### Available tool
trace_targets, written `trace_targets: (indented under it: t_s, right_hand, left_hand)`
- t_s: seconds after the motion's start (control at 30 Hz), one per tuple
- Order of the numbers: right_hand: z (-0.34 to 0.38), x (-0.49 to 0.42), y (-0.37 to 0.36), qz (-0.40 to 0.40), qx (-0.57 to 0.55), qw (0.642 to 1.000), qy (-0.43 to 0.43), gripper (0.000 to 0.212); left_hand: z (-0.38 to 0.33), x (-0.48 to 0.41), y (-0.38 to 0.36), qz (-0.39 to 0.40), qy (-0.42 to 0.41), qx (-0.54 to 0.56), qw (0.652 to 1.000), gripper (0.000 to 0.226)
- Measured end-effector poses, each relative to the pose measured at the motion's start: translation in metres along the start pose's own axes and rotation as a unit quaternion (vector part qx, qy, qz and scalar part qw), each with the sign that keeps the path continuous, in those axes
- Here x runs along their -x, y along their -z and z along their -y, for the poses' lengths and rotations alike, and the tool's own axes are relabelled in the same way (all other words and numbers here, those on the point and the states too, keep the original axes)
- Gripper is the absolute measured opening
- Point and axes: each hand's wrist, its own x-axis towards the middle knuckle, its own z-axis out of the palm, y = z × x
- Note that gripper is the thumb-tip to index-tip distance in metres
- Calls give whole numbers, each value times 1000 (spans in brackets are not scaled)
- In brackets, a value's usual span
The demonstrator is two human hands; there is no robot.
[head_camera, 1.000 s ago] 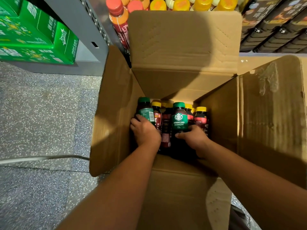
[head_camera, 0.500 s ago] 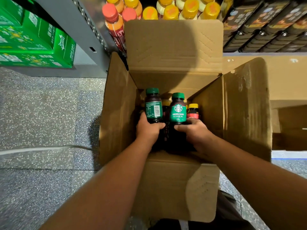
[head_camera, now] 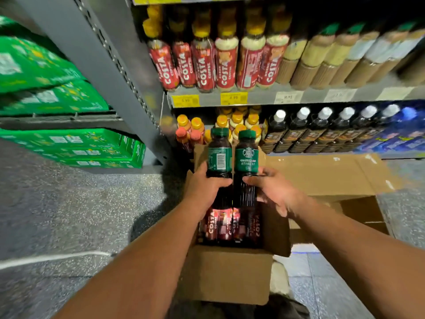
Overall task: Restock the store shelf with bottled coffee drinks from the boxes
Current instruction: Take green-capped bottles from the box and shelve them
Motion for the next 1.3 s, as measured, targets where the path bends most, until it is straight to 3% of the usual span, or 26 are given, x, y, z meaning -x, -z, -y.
trace_targets:
  t_s: [0.33, 0.53, 0.63, 0.87, 0.97, 1.13, 1.3]
  right_hand:
    - [187, 148, 2, 41, 53, 985, 161, 27]
    - [284, 236, -7, 85, 2, 965, 248, 25]
    - [314, 267, -10, 90, -11, 957, 276, 27]
    - [351, 323, -9, 62, 14, 941, 331, 30]
    - [359, 336, -5, 52, 7, 932, 358, 29]
    - [376, 347, 10, 28, -23, 922, 386, 28]
    - [399, 350, 45, 12, -25, 922, 387, 29]
  left_hand:
    - [-218, 101, 22, 129, -105, 82, 983, 48]
    - [-338, 165, 24, 54, -178, 116, 976, 55]
    - [-370, 187, 27, 39, -218, 118, 968, 62]
    - [-426, 230, 30, -2, -294, 93, 951, 29]
    - [-442, 240, 28, 8, -302, 99, 948, 24]
    - [-466, 250, 9, 2, -283, 79, 956, 41]
    - [-492, 247, -29, -3, -316, 63, 947, 18]
